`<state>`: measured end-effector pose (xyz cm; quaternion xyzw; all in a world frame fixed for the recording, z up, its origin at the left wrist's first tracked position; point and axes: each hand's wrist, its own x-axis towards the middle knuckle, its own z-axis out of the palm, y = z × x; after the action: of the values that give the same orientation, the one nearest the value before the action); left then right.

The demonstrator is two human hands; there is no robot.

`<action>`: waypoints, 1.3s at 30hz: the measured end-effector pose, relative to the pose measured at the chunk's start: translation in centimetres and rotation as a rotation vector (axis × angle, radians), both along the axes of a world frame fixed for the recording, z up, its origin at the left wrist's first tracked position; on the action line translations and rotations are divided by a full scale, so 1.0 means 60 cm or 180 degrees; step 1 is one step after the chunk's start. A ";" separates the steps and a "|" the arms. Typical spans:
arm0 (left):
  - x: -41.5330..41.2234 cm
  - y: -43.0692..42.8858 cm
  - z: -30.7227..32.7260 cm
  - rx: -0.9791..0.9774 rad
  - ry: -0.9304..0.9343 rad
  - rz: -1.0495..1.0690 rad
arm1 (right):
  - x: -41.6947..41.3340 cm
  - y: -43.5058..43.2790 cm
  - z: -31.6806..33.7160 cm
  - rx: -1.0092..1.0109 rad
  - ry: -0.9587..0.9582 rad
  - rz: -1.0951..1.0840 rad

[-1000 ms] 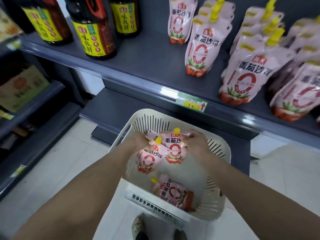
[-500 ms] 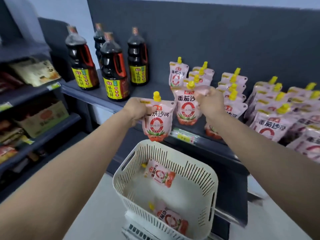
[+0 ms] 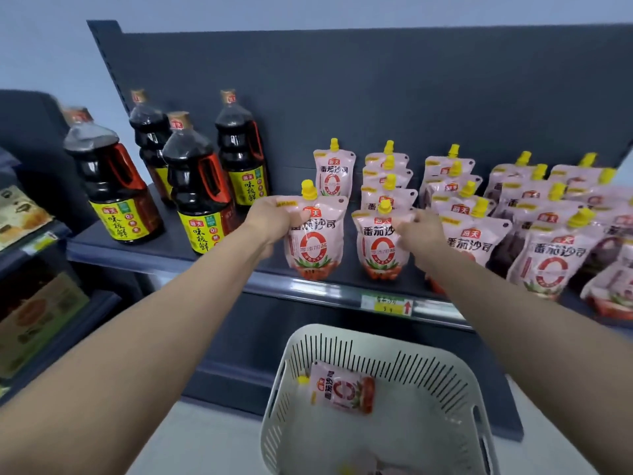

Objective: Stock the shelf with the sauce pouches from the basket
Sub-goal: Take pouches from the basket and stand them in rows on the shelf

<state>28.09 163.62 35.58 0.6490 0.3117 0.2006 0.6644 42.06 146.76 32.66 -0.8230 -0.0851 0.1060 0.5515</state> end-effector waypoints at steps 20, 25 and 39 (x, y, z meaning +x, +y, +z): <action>0.061 0.045 -0.016 0.0009 0.0080 0.0061 | 0.005 0.006 0.041 -0.0776 -0.1388 -0.0111; 0.076 0.051 -0.013 0.0004 0.0074 0.0154 | -0.006 0.017 0.080 -0.0954 -0.2148 0.0053; 0.153 0.086 -0.031 0.0155 0.0236 0.0205 | 0.056 0.028 0.098 -0.1633 -0.2304 0.0505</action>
<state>37.25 168.76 33.72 0.6616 0.3519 0.2052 0.6296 45.44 148.45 38.53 -0.9082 -0.3063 -0.1291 0.2545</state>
